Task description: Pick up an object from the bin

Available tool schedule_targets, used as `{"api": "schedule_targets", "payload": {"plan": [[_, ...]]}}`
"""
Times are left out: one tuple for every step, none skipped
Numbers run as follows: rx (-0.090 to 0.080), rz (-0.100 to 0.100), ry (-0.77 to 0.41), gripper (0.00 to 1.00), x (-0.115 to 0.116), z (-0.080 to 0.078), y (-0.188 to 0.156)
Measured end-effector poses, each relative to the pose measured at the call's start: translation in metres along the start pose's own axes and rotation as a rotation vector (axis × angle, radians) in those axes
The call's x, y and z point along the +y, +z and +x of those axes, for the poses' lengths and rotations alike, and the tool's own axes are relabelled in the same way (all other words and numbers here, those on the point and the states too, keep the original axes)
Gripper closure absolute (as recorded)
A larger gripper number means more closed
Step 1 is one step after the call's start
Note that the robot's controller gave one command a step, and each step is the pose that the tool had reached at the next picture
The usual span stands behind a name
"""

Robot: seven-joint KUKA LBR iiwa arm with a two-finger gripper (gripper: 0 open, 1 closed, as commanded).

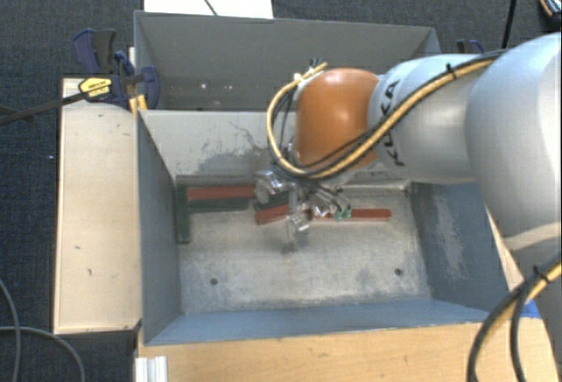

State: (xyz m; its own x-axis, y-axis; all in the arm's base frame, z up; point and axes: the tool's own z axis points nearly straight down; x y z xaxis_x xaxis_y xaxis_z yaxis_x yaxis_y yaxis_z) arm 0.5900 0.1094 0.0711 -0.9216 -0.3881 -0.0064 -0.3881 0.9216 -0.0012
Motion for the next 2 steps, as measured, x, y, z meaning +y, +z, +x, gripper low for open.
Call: {"api": "schedule_targets", "payload": {"plan": [[-0.006,-0.001,0.004,1.00,0.001,-0.002,-0.004],[-0.003,0.003,-0.109,1.00,-0.044,0.053,-0.131]]}}
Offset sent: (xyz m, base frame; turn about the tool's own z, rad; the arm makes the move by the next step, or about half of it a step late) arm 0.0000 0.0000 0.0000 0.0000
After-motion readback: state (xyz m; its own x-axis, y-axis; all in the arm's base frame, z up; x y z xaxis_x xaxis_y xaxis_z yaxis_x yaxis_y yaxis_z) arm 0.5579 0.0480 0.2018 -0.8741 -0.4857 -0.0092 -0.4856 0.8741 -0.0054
